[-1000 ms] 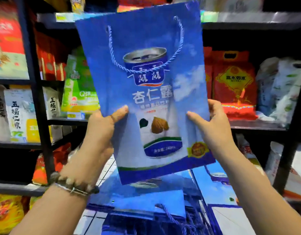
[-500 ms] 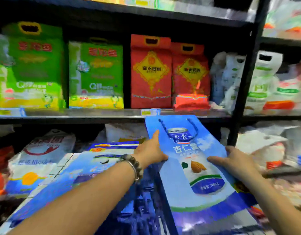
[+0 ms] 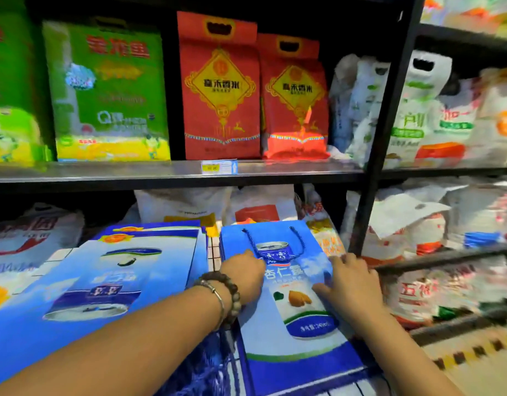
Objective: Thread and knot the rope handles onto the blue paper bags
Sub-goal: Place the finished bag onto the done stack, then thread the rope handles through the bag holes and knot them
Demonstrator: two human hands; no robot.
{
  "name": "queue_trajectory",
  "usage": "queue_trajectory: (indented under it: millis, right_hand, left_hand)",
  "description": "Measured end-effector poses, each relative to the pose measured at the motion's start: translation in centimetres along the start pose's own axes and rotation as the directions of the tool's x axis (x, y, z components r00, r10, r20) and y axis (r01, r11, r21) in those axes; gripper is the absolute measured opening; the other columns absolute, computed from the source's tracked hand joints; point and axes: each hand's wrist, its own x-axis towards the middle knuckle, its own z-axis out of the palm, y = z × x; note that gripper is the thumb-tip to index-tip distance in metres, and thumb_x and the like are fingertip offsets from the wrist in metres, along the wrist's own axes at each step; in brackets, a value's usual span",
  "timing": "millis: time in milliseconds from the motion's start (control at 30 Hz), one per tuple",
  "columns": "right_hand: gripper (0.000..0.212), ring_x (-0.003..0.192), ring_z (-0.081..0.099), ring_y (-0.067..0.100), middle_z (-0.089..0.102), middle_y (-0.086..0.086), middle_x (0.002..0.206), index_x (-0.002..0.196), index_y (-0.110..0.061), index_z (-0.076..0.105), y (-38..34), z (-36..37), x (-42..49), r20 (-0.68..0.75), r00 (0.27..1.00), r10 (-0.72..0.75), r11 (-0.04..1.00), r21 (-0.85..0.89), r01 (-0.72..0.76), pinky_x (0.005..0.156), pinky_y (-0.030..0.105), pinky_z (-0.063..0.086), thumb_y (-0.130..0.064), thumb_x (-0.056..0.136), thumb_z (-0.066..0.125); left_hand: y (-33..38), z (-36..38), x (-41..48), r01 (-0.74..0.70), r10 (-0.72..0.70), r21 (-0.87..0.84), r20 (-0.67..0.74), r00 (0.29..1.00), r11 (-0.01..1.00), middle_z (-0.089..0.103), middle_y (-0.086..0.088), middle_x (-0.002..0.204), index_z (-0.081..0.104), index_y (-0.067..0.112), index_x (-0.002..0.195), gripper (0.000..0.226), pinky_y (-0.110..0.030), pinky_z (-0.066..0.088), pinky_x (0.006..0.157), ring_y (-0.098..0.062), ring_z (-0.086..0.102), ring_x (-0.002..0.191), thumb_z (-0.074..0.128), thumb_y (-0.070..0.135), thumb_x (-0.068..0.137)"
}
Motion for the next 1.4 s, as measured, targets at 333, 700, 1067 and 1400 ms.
queue_trajectory:
  millis: [333, 700, 1067, 1400]
  right_hand:
    - [0.061, 0.143, -0.008, 0.02, -0.011, 0.001, 0.156, 0.148, -0.025, 0.0, -2.9, 3.8, 0.9, 0.409, 0.873, -0.265, 0.964, 0.111, 0.241, 0.114, 0.046, -0.002, -0.052, 0.096, 0.016]
    - [0.061, 0.143, -0.008, 0.02, -0.011, 0.002, 0.156, 0.147, -0.023, -0.004, -3.0, 3.8, 0.6, 0.409, 0.873, -0.267, 0.964, 0.093, 0.251, 0.114, 0.049, -0.001, -0.051, 0.096, 0.015]
    - [0.045, 0.127, 0.041, 0.015, 0.049, -0.004, 0.136, 0.133, -0.023, 0.045, -10.6, -4.3, -4.9, -0.206, 0.854, -0.477, 0.713, 0.477, 0.513, 0.103, 0.026, 0.027, -0.036, 0.09, 0.049]
    - [0.032, 0.116, 0.047, 0.005, 0.055, -0.018, 0.124, 0.12, -0.037, 0.054, -16.2, -8.4, -12.0, -0.101, 0.63, -0.77, 0.525, 0.461, 0.716, 0.096, 0.026, 0.037, -0.044, 0.09, 0.047]
  left_hand:
    - [2.0, 3.6, -0.2, 0.048, -0.009, -0.132, 0.279, 0.96, 0.99, -0.021, -0.009, 0.153, -0.007, 0.018, 0.147, 0.068, -0.05, -0.003, 0.115, -0.028, -0.016, 0.142, 0.017, 0.055, 0.095]
    - [1.9, 0.9, -0.4, -0.064, 0.033, 0.092, 0.303, 0.952, 0.994, 0.005, -0.014, 0.156, 0.001, 0.02, 0.148, 0.074, -0.052, -0.003, 0.114, -0.028, 0.004, 0.143, 0.014, 0.065, 0.09]
    - [-8.0, -8.5, -15.0, 0.023, -0.052, -0.261, -0.104, 0.993, 0.965, 0.05, 0.01, 0.135, 0.043, 0.038, 0.13, 0.044, -0.03, 0.037, 0.1, -0.014, 0.049, 0.119, 0.038, 0.054, 0.089]
    - [-10.1, -1.6, -23.0, 0.292, -0.333, -0.281, -0.112, 0.936, 0.914, 0.044, 0.017, 0.137, 0.041, 0.037, 0.128, 0.041, -0.03, 0.038, 0.098, -0.009, 0.043, 0.123, 0.03, 0.053, 0.092]
